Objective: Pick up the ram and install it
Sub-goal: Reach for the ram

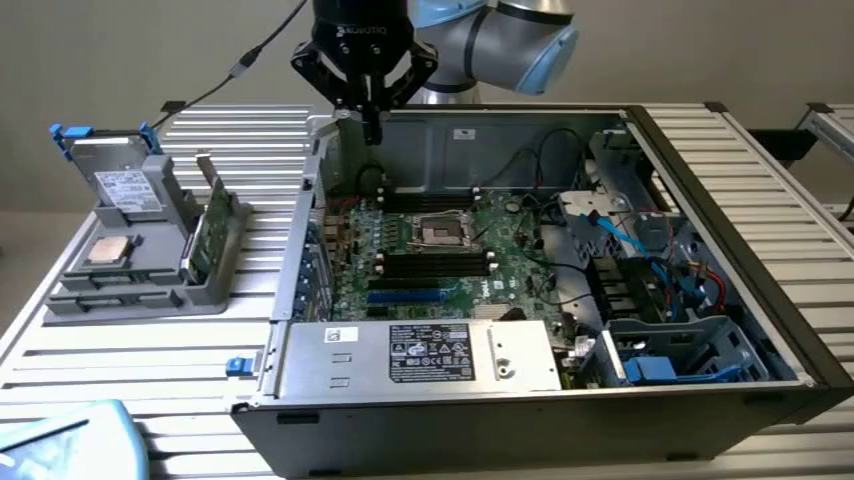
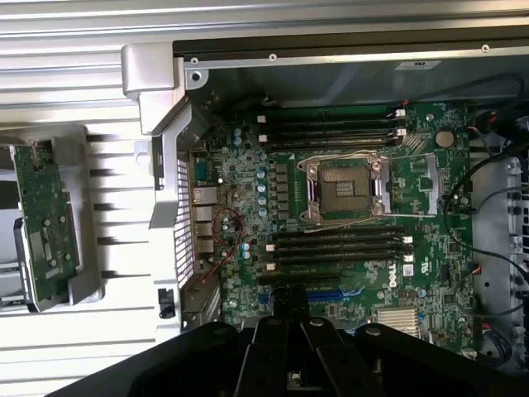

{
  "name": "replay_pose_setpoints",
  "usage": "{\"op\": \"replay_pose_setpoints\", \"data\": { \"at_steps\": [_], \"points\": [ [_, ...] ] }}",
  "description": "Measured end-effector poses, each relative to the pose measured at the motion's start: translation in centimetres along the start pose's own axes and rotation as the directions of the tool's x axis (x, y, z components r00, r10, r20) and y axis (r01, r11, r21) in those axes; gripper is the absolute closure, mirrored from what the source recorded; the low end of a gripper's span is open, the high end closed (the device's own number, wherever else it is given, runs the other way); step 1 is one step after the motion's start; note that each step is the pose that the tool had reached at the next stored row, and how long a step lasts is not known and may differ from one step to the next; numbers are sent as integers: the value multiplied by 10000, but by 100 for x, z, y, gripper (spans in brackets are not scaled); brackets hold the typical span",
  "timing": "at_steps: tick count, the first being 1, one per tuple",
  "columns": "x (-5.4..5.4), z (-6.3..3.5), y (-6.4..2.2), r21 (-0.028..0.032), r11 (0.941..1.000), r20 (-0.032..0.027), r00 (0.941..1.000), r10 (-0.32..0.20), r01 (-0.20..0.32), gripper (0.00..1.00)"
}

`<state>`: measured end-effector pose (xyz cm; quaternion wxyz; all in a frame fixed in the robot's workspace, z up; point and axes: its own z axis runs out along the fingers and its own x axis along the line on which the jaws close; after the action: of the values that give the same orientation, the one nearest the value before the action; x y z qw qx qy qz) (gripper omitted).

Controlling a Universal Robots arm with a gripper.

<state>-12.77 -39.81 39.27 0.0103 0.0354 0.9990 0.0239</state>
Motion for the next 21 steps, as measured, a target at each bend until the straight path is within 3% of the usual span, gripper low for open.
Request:
{"op": "replay_pose_setpoints", "data": {
  "at_steps": [10,21],
  "points": [
    [454,4,8,-21,10000,-23,10000,1,-1,89],
    [954,62,-18,-37,10000,-132,9999,8,-9,89]
  ]
}}
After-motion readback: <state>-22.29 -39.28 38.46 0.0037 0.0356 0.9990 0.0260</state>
